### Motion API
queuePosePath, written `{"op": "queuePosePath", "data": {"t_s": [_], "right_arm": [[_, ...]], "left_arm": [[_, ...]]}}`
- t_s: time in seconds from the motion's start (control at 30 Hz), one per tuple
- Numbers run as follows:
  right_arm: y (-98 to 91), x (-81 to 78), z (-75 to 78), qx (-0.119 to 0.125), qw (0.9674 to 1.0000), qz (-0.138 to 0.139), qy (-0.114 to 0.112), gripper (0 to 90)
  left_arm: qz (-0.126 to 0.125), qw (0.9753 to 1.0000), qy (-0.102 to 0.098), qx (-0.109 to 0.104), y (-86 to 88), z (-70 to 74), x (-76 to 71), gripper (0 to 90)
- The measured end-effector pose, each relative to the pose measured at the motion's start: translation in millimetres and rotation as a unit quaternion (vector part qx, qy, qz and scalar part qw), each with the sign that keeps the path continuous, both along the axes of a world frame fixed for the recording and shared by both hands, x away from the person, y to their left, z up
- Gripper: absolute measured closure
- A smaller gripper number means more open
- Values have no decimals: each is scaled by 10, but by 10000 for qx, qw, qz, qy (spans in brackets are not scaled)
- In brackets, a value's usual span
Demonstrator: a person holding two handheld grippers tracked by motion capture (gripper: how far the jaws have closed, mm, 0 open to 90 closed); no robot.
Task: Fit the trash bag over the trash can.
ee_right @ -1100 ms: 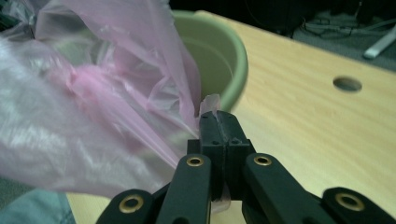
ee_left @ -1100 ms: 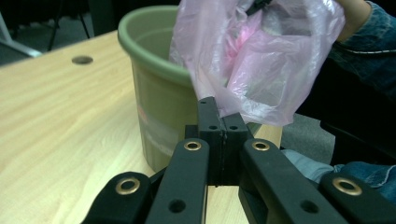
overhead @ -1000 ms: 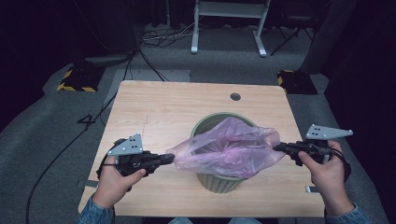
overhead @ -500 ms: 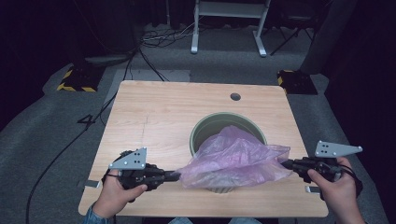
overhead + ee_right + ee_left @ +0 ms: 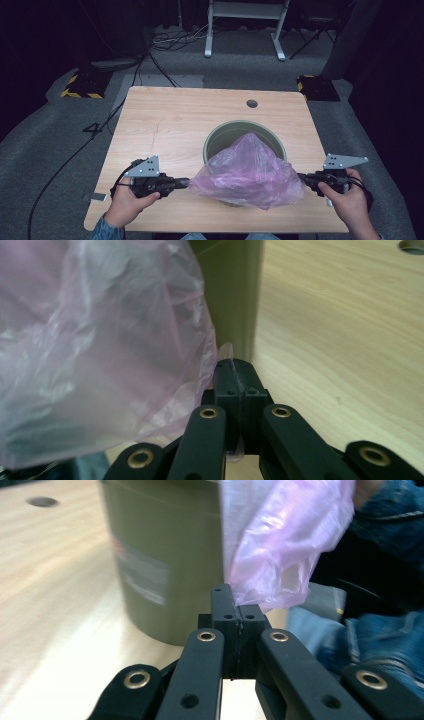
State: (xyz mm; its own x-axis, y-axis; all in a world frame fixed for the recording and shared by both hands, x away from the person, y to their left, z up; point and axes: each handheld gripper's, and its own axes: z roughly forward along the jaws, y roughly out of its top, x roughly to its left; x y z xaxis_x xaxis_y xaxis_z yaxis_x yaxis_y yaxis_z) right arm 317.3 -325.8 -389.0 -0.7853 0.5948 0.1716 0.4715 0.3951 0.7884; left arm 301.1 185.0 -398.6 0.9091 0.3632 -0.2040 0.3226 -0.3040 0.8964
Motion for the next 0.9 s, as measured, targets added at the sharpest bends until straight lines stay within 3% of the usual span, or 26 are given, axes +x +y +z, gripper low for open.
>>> {"op": "queuePosePath", "data": {"t_s": [0.1,0.13,0.2,0.23,0.27,0.4,0.53,0.67,0.73,0.77,0.8,0.9], "right_arm": [[-15,28,37,77,9997,-165,-172,900],[-24,14,63,122,9995,-192,-234,849],[-59,-47,147,233,9984,-218,-473,675],[-77,-88,191,269,9972,-228,-656,594],[-96,-142,240,280,9955,-223,-878,546],[-103,-305,333,229,9913,8,-1293,444],[-58,-485,407,117,9862,207,-1639,407],[38,-624,457,-89,9800,525,-1918,377],[117,-637,440,-268,9788,644,-1928,402],[140,-633,435,-334,9778,663,-1958,485],[172,-627,432,-403,9779,803,-1886,675],[231,-617,467,-391,9774,928,-1857,879]], "left_arm": [[302,9992,-177,-187,67,58,14,900],[355,9987,-312,-211,92,101,-13,900],[413,9974,-529,-276,113,161,-64,821],[428,9963,-656,-358,112,199,-103,724],[404,9959,-712,-388,107,220,-125,668],[271,9926,-1113,-394,21,306,-220,549],[164,9916,-1255,-248,-68,327,-258,502],[173,9930,-1162,-147,-99,268,-213,497],[114,9940,-1079,-157,-123,244,-183,615],[49,9943,-1051,-195,-142,247,-167,681],[26,9944,-1035,-213,-153,256,-161,762],[-18,9938,-1075,-287,-184,329,-136,872]]}}
